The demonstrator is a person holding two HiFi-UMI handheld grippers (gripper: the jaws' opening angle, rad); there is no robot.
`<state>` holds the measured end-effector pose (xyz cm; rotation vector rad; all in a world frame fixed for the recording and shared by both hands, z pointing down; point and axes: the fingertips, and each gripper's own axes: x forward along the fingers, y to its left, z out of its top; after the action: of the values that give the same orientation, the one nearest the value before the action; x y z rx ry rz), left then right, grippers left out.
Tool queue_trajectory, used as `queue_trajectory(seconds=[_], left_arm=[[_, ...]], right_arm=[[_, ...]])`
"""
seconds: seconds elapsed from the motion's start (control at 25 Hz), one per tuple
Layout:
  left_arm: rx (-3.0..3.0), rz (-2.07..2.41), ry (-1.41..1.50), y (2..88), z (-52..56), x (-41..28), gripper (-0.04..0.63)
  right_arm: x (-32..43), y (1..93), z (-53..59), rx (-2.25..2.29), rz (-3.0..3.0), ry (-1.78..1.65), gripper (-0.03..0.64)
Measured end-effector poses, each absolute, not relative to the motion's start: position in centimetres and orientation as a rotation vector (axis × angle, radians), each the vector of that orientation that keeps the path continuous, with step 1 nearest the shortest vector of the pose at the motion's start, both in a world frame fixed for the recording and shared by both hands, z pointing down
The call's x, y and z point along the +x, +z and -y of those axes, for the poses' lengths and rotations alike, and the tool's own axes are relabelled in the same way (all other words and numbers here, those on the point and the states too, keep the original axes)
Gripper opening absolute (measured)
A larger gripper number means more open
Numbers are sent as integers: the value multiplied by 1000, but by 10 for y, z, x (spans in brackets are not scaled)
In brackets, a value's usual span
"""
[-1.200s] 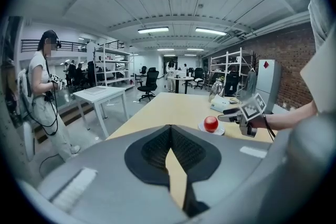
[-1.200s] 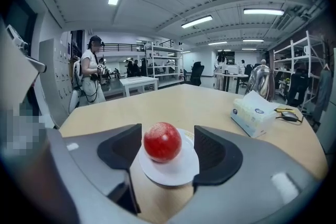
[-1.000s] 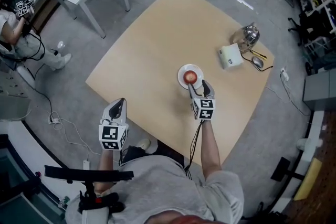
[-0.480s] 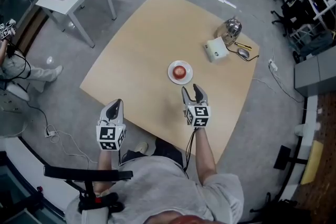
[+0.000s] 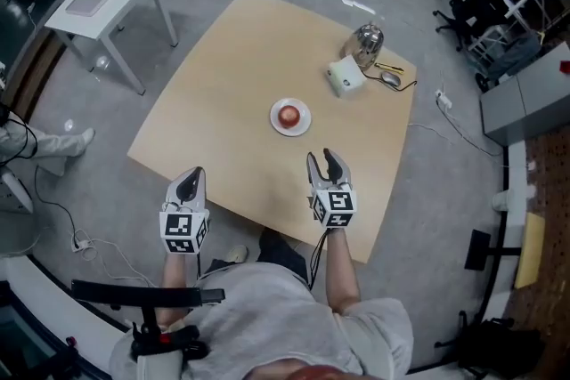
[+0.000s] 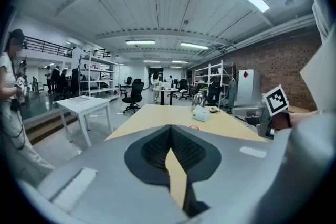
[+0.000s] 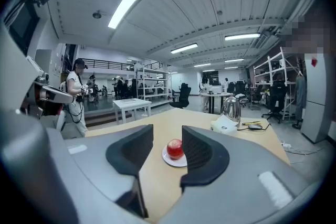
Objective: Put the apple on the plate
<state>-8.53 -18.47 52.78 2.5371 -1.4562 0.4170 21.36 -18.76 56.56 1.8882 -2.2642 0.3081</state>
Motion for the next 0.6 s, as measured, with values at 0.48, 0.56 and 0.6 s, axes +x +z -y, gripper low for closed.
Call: queue_trajectory(seconds=[0.48, 0.56, 0.6], left_arm=[[2654, 1349, 366, 523, 186, -63, 18], [2669, 1331, 360, 524, 185, -59, 18], [2677, 1323, 356, 524, 185, -57, 18]], right_arm=[[219, 549, 136, 2026, 2228, 276, 97], [219, 549, 128, 2044, 2214, 268, 87], [220, 550, 124, 2052, 2208, 266, 82]])
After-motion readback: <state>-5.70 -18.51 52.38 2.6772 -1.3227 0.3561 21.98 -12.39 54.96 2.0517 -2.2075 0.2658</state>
